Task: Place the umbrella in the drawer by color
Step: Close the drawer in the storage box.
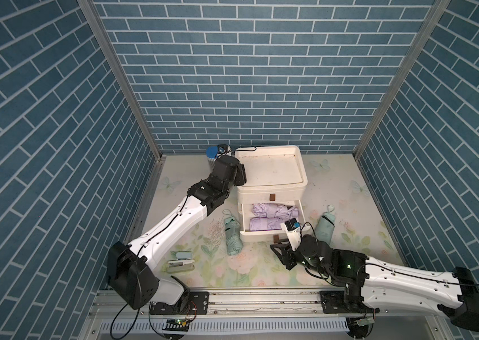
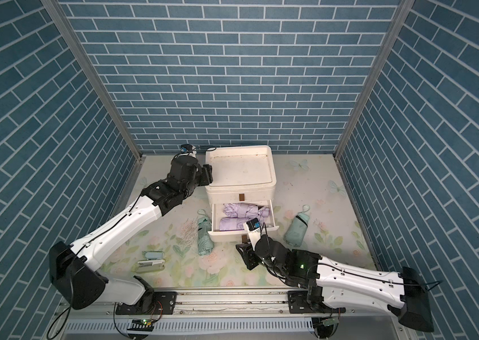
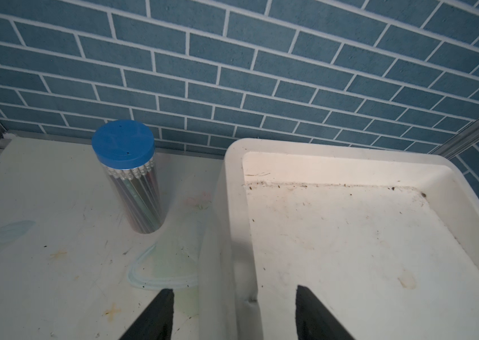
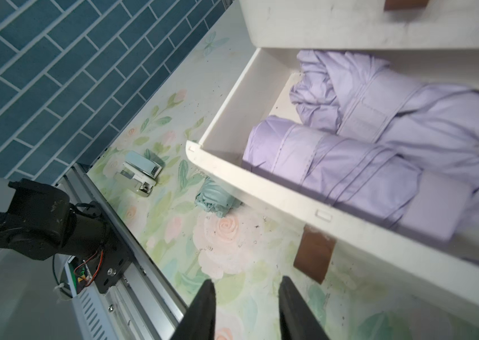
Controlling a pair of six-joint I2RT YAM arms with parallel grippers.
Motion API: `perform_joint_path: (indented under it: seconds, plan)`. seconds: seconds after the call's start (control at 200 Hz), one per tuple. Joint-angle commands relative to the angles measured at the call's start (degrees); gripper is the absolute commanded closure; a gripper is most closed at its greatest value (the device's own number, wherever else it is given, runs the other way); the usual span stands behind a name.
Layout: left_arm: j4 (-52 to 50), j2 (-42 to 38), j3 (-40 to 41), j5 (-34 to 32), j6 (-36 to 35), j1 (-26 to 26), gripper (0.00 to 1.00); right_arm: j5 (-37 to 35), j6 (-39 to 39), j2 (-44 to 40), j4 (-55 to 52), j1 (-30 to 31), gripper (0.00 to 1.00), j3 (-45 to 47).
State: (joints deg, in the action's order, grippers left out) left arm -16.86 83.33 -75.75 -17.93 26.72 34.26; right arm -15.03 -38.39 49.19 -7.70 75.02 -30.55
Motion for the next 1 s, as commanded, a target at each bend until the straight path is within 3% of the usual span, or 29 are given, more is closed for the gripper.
perform_joint_path:
  seconds: [0.0, 0.445, 0.635, 0.78, 0.995]
  plan:
    - [-0.94, 2.72, -1.80, -1.31, -0.65, -0.25, 0.40, -4.69, -5.27, -0.58, 4.70, 1.84, 0.53, 3.24]
    - [1.88, 5.72, -0.73, 1.59, -0.20, -0.07, 0.63, -15.48, -13.02, 5.51, 12.04, 3.47, 0.50, 8.40]
    - [2.23, 6.03, -0.35, 3.64, -0.51, 0.26, 0.74, -17.89, -11.18, 8.65, 14.53, 3.50, 0.45, 6.91]
    - [2.45, 6.21, -0.10, 4.81, -0.92, 0.71, 0.89, -19.44, -9.45, 11.73, 13.74, 3.34, 0.43, 4.32]
    - [2.00, 6.16, -0.10, 4.86, 0.16, 1.74, 0.94, -20.47, -6.13, 15.59, 13.21, 2.10, 0.43, -0.33]
